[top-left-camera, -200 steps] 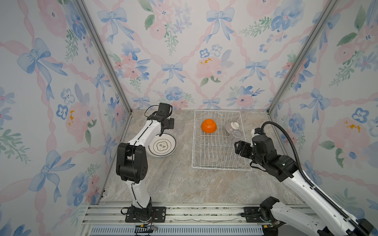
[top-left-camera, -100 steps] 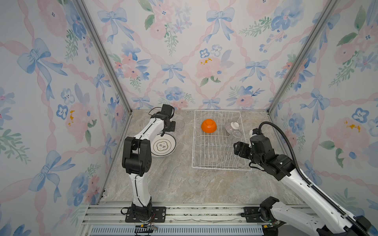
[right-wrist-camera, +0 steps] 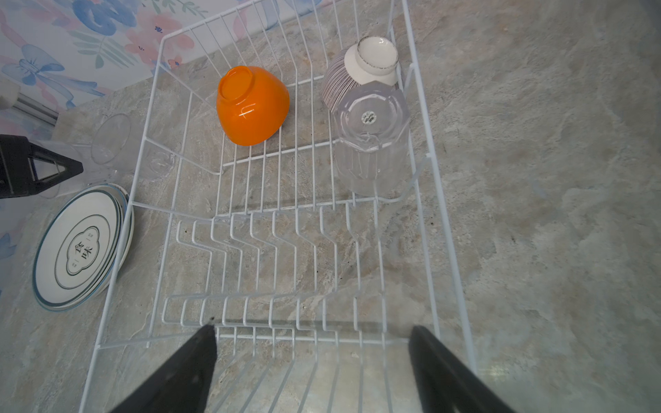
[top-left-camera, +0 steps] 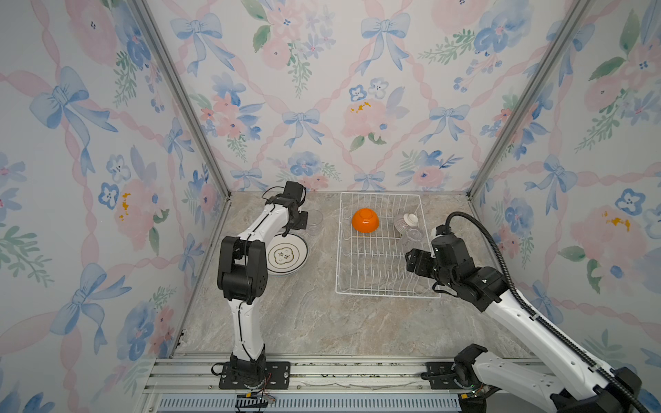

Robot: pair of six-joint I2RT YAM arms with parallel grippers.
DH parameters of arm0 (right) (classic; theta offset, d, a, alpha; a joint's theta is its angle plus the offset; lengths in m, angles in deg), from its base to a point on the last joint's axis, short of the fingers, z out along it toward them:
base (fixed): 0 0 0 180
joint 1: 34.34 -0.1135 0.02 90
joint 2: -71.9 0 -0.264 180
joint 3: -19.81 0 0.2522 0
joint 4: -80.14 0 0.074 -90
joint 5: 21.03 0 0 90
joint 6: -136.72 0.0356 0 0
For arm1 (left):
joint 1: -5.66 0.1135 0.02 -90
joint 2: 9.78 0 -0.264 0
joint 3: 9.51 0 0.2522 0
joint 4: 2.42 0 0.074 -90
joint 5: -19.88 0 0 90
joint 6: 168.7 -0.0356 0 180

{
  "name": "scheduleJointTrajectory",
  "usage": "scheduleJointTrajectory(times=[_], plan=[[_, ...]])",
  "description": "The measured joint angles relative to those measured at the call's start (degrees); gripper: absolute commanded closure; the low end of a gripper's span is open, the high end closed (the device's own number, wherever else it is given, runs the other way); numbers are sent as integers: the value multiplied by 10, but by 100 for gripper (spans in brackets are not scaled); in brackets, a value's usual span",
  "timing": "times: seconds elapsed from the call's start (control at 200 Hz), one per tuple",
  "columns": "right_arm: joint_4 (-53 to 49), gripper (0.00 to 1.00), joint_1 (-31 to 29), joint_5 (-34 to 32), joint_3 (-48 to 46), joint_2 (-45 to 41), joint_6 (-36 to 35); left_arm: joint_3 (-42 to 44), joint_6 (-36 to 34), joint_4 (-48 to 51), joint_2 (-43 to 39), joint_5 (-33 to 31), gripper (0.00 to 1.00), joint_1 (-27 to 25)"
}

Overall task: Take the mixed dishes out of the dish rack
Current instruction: 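Lower the glass beside the first glass and open the left gripper, then move the right gripper over the clear glass in the rack while the left withdraws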

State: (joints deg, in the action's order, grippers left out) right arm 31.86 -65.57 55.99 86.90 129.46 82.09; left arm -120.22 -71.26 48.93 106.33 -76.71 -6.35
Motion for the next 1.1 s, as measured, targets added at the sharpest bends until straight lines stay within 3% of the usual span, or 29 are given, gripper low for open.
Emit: scheduleJointTrajectory(times=[0.43, 0.695, 0.815, 0.945, 1.1], plan=[[0, 14, 1, 8, 0, 7, -11, -13, 1, 0, 0, 2, 66, 0], [-3, 13, 4, 9, 2, 14, -20, -10, 7, -1, -5, -7, 25, -1], [-16, 13, 16, 8, 14, 26, -38, 15, 13, 0, -40, -27, 12, -10], [-22, 11, 36, 3, 32, 43, -63, 40, 19, -5, -99, -67, 2, -41], [-25, 11, 60, 1, 72, 97, -87, 93, 31, -36, -171, -86, 2, -79]])
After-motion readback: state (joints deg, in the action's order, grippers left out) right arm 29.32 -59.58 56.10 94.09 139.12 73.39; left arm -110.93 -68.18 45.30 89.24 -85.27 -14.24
